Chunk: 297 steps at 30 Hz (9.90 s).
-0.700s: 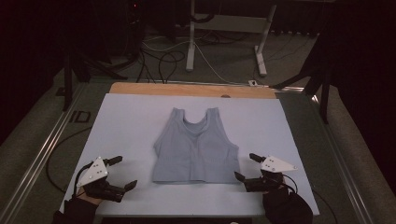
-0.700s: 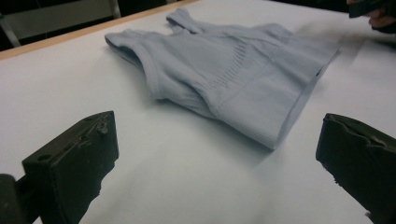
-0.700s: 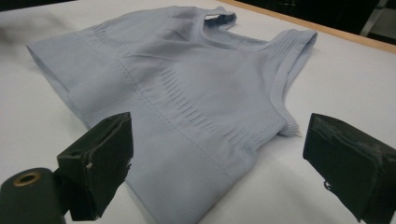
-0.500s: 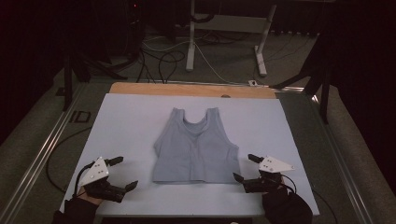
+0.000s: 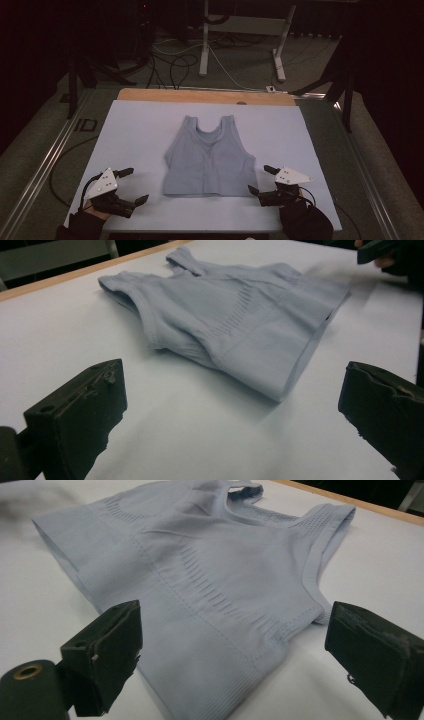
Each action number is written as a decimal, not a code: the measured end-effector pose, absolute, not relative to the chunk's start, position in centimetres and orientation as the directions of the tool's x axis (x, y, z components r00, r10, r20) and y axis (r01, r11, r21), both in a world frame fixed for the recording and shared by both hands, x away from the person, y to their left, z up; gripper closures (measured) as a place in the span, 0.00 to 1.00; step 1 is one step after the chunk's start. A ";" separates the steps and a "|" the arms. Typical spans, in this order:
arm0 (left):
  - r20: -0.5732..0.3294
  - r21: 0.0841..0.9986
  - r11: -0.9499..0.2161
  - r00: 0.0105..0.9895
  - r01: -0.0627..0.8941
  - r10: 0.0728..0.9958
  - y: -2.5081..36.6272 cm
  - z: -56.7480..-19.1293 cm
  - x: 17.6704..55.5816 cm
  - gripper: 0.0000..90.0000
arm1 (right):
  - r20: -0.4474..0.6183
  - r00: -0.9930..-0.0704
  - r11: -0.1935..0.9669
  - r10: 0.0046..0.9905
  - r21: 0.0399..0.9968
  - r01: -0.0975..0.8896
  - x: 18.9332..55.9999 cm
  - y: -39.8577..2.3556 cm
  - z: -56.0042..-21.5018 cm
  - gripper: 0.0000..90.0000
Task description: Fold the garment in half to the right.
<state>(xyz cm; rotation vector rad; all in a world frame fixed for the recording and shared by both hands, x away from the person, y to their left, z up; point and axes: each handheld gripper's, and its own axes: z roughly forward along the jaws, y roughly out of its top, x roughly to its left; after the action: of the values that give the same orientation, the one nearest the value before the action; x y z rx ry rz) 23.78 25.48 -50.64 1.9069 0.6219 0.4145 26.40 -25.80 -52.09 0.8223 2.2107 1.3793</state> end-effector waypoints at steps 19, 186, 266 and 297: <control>-0.002 0.913 -0.342 0.839 0.224 0.545 24.2 -48.4 24.4 0.00 | -0.051 -0.772 0.364 0.633 0.900 0.239 26.1 -23.8 -48.8 0.09; -0.123 0.685 -0.478 0.734 0.550 0.668 14.5 -51.4 27.4 0.96 | 0.036 -0.663 0.484 0.748 0.653 0.582 54.1 0.0 -50.2 0.48; -0.082 0.715 -0.545 0.826 0.439 0.558 9.1 -46.4 27.2 0.97 | -0.074 -0.671 0.509 0.737 0.715 0.480 52.3 -6.6 -43.5 0.98; -0.029 0.688 -0.643 0.897 0.338 0.440 -0.2 -46.5 28.4 0.97 | -0.022 -0.644 0.444 0.765 0.742 0.502 52.6 -14.0 -44.1 0.97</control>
<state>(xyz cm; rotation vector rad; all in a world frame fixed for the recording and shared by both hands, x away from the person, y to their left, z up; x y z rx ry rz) 28.41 -0.24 -46.49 2.3249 0.5542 0.1814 52.58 -13.95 -44.11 1.0779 2.3460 1.0276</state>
